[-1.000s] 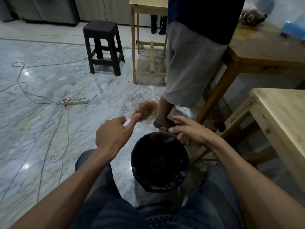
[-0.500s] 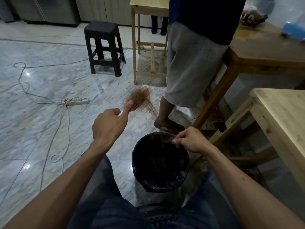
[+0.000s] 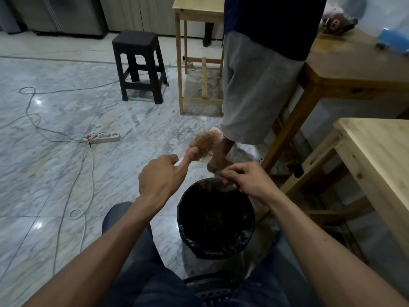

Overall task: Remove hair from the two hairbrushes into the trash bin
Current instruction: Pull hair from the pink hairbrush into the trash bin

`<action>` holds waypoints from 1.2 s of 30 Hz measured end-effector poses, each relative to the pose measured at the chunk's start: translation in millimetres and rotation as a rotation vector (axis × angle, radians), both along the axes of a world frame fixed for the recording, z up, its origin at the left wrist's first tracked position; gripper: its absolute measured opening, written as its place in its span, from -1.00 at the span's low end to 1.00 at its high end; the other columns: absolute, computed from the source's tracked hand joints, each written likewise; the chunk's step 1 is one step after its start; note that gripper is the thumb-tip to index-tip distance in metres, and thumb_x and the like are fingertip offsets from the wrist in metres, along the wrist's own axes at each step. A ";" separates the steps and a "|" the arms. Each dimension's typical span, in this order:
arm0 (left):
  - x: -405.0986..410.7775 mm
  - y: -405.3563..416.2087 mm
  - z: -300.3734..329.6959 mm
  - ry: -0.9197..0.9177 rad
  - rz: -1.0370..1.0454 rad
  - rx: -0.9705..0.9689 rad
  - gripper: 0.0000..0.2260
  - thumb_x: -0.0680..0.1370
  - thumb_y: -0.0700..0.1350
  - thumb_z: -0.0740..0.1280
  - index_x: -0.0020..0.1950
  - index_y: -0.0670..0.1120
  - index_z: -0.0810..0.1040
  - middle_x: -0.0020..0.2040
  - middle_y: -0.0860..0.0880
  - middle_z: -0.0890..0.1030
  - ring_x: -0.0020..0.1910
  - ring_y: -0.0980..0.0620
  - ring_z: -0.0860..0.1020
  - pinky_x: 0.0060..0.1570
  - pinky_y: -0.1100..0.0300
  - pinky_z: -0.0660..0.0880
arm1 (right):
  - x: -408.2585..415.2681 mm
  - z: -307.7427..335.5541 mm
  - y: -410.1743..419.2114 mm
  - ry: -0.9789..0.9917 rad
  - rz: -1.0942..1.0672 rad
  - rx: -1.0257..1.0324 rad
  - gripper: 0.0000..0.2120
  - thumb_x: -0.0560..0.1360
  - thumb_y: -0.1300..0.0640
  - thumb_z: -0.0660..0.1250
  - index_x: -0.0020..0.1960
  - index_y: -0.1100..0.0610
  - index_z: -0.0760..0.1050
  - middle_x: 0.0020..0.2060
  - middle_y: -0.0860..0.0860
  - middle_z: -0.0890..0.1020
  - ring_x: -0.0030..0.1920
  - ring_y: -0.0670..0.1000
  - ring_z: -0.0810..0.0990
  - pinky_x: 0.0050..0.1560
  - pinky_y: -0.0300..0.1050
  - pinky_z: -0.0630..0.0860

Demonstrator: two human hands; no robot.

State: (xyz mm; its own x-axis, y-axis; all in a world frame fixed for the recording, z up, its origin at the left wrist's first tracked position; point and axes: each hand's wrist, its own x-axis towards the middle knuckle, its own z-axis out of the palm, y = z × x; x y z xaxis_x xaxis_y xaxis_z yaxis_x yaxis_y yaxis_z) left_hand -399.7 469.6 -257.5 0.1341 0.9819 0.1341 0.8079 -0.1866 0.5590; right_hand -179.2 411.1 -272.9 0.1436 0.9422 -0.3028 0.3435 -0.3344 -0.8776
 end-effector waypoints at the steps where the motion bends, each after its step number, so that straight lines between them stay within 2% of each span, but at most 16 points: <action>1: -1.8 4.1 2.4 -0.029 0.026 -0.017 -0.32 0.45 0.56 0.00 -0.37 -0.08 0.26 -0.48 -0.05 0.27 -0.51 -0.02 0.29 -0.43 0.14 0.24 | 2.5 -5.6 -2.3 -0.095 -0.006 -0.016 -0.86 0.59 0.04 0.43 -0.06 0.04 0.74 -0.24 0.06 0.76 -0.39 -0.14 0.55 -0.42 -0.35 0.43; 3: -5.7 12.7 7.6 -0.075 0.081 -0.039 -0.29 0.42 0.59 -0.02 -0.36 -0.07 0.31 -0.47 -0.07 0.33 -0.49 -0.06 0.38 -0.40 0.12 0.31 | 8.0 -15.9 -7.9 -0.276 0.019 -0.065 -0.86 0.58 0.02 0.45 -0.09 0.02 0.76 -0.27 -0.02 0.76 -0.37 -0.16 0.59 -0.38 -0.38 0.45; 8: -4.0 14.8 8.1 -0.049 0.071 -0.005 -0.31 0.43 0.58 -0.01 -0.36 -0.07 0.26 -0.48 -0.05 0.31 -0.51 -0.03 0.33 -0.42 0.12 0.27 | 10.6 -19.4 -8.6 -0.371 0.029 -0.165 -0.86 0.56 0.03 0.48 0.05 0.03 0.76 -0.21 -0.10 0.75 -0.21 -0.18 0.64 -0.26 -0.35 0.47; 9: -2.6 11.4 5.9 -0.031 0.051 0.005 -0.32 0.45 0.56 0.00 -0.35 -0.08 0.24 -0.48 -0.04 0.28 -0.51 -0.02 0.30 -0.43 0.12 0.24 | 10.6 -15.5 -5.8 -0.390 0.077 -0.196 -0.79 0.55 0.03 0.49 0.16 0.02 0.73 -0.07 -0.09 0.74 -0.05 -0.15 0.66 -0.15 -0.33 0.49; 11: -0.2 5.1 1.4 0.006 0.019 0.011 -0.33 0.47 0.53 0.01 -0.36 -0.08 0.22 -0.49 -0.03 0.26 -0.52 -0.01 0.27 -0.44 0.13 0.21 | 11.6 -7.2 0.1 -0.420 0.203 -0.277 -0.44 0.48 0.00 0.53 0.45 -0.02 0.51 0.37 0.01 0.56 0.30 0.02 0.58 0.13 -0.15 0.56; 12: 0.8 2.7 -0.6 0.021 0.006 0.007 -0.34 0.48 0.52 0.01 -0.37 -0.08 0.23 -0.50 -0.02 0.26 -0.53 -0.01 0.27 -0.44 0.15 0.21 | 12.5 -2.8 3.0 -0.411 0.238 -0.307 -0.24 0.42 -0.04 0.55 0.55 -0.06 0.35 0.48 0.03 0.41 0.32 0.08 0.56 0.14 -0.07 0.59; 14: 3.1 -1.6 -3.4 0.043 -0.016 -0.008 -0.35 0.50 0.50 0.02 -0.40 -0.07 0.25 -0.53 0.01 0.28 -0.54 -0.01 0.29 -0.45 0.18 0.22 | 11.2 7.3 5.4 -0.229 0.195 -0.255 -0.10 0.38 -0.02 0.55 0.62 -0.11 0.19 0.47 -0.01 0.32 0.11 0.04 0.63 -0.12 -0.12 0.61; 17: 8.4 -6.7 -8.1 0.047 -0.045 -0.034 -0.36 0.52 0.48 -0.01 -0.39 -0.08 0.28 -0.51 0.00 0.33 -0.51 -0.01 0.35 -0.44 0.16 0.26 | 4.7 15.1 5.4 0.101 0.074 -0.105 -0.33 0.50 0.04 0.52 0.55 -0.01 0.35 0.25 -0.08 0.56 -0.18 -0.08 0.58 -0.35 -0.26 0.48; 19: 10.5 -6.4 -10.0 0.021 -0.052 -0.055 -0.31 0.55 0.43 -0.02 -0.32 -0.19 0.37 -0.45 -0.06 0.41 -0.46 -0.04 0.40 -0.39 0.10 0.33 | -0.7 11.6 6.4 0.103 0.029 -0.043 -0.69 0.58 0.03 0.44 0.28 0.11 0.62 -0.15 -0.10 0.71 -0.34 -0.11 0.52 -0.43 -0.29 0.43; 21: 9.6 -1.9 -9.2 -0.038 -0.047 -0.079 -0.32 0.58 0.35 0.03 -0.26 -0.27 0.44 -0.40 -0.12 0.42 -0.44 -0.06 0.38 -0.37 0.07 0.35 | -2.8 0.4 4.3 0.041 -0.055 -0.039 -0.84 0.62 0.07 0.40 0.02 0.11 0.71 -0.32 -0.06 0.72 -0.38 -0.11 0.51 -0.44 -0.33 0.42; 24: 4.5 6.4 -2.8 -0.097 -0.033 -0.132 -0.46 0.58 0.26 0.09 -0.33 -0.18 0.28 -0.42 -0.10 0.32 -0.44 -0.07 0.29 -0.36 0.08 0.27 | 2.3 -13.4 -2.9 -0.143 -0.126 -0.122 -0.82 0.60 0.07 0.42 -0.12 0.08 0.74 -0.27 0.00 0.77 -0.38 -0.13 0.56 -0.37 -0.33 0.47; 28: 3.1 12.5 0.9 -0.144 -0.037 -0.200 -0.50 0.57 0.26 0.08 -0.32 -0.13 0.29 -0.40 -0.10 0.41 -0.42 -0.07 0.33 -0.33 0.07 0.29 | 10.6 -26.0 -9.0 -0.298 -0.188 -0.241 -0.77 0.59 0.10 0.42 -0.20 0.10 0.76 -0.31 -0.03 0.76 -0.36 -0.17 0.62 -0.30 -0.27 0.52; 31: 6.2 7.0 -0.3 -0.108 -0.051 -0.205 -0.55 0.58 0.21 0.10 -0.29 -0.13 0.27 -0.38 -0.08 0.37 -0.41 -0.06 0.31 -0.33 0.08 0.26 | 15.4 -21.5 -3.3 -0.408 -0.097 -0.278 -0.86 0.58 0.13 0.41 -0.05 0.01 0.75 -0.03 -0.02 0.76 -0.05 -0.06 0.69 0.01 -0.12 0.64; 32: 6.9 5.3 -1.6 -0.080 -0.059 -0.204 -0.56 0.57 0.21 0.11 -0.28 -0.14 0.30 -0.37 -0.06 0.39 -0.41 -0.05 0.32 -0.34 0.09 0.27 | 15.8 -15.3 -0.7 -0.433 -0.020 -0.328 -0.80 0.55 0.15 0.40 0.13 -0.02 0.70 0.16 0.01 0.70 0.09 0.01 0.66 0.10 -0.08 0.62; 34: 7.0 3.0 -4.2 -0.016 -0.087 -0.216 -0.58 0.54 0.22 0.12 -0.25 -0.12 0.35 -0.36 -0.05 0.44 -0.40 -0.05 0.36 -0.36 0.11 0.28 | 18.2 -3.3 5.6 -0.459 0.105 -0.454 -0.32 0.40 0.13 0.42 0.50 -0.08 0.41 0.45 0.09 0.43 0.26 0.13 0.57 0.15 0.02 0.61; 36: 7.2 0.6 -5.0 0.019 -0.120 -0.237 -0.63 0.49 0.19 0.12 -0.20 -0.11 0.40 -0.33 -0.05 0.49 -0.39 -0.05 0.40 -0.36 0.12 0.28 | 19.7 9.1 10.8 -0.438 0.128 -0.438 -0.04 0.27 0.06 0.44 0.61 -0.13 0.16 0.52 0.12 0.27 0.37 0.21 0.47 0.23 0.12 0.58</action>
State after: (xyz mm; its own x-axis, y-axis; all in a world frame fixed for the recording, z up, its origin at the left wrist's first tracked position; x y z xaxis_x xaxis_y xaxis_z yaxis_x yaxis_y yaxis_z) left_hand -392.5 470.3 -262.5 0.2520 0.9624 -0.1009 0.7983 -0.1478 0.5839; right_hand -159.5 421.9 -263.8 0.2359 0.7622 -0.6029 0.7009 -0.5632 -0.4377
